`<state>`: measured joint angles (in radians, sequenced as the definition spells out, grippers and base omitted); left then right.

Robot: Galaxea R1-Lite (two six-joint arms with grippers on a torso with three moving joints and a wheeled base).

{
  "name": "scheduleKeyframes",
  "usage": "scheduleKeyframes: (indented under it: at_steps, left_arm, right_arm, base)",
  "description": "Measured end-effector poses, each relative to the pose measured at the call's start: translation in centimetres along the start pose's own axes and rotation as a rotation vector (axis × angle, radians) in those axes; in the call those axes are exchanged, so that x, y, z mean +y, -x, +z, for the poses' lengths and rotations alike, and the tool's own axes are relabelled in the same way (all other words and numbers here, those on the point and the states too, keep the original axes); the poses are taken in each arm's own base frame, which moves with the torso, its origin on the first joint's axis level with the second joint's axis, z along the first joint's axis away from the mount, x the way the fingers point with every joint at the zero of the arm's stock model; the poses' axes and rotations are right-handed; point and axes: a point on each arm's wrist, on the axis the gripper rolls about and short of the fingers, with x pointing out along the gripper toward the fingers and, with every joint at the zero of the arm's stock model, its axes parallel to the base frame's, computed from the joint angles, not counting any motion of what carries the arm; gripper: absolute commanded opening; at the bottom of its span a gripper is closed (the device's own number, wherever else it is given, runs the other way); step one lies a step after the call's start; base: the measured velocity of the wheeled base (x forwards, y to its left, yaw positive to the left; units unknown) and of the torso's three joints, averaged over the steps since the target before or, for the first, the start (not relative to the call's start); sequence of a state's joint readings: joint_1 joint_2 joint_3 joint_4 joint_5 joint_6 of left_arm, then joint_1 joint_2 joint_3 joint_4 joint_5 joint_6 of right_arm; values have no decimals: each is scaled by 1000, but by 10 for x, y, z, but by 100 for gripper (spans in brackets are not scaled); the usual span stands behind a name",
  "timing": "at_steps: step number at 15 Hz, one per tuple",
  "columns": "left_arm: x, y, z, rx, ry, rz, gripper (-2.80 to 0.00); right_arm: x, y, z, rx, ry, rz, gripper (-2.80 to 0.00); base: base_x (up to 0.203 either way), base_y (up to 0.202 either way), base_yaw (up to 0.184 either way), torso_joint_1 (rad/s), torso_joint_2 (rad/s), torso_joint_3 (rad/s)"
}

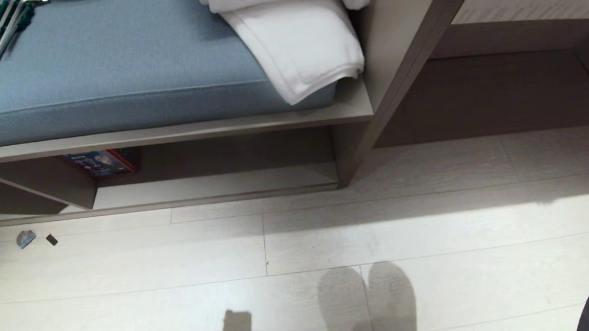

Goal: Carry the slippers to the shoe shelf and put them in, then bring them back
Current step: Place the slippers into the shoe cabinet

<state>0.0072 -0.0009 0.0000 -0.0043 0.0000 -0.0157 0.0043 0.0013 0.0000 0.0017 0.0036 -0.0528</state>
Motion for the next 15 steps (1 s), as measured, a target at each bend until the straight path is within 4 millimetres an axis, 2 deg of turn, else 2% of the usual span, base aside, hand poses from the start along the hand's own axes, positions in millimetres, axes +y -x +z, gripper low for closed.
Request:
scheduleKeyframes:
  at_steps: [15]
  left_arm:
    - [0, 0, 0, 0, 1, 0, -280]
  right_arm:
    - [0, 0, 0, 1, -1, 1, -280]
  base:
    - [0, 0, 0, 3, 2, 202]
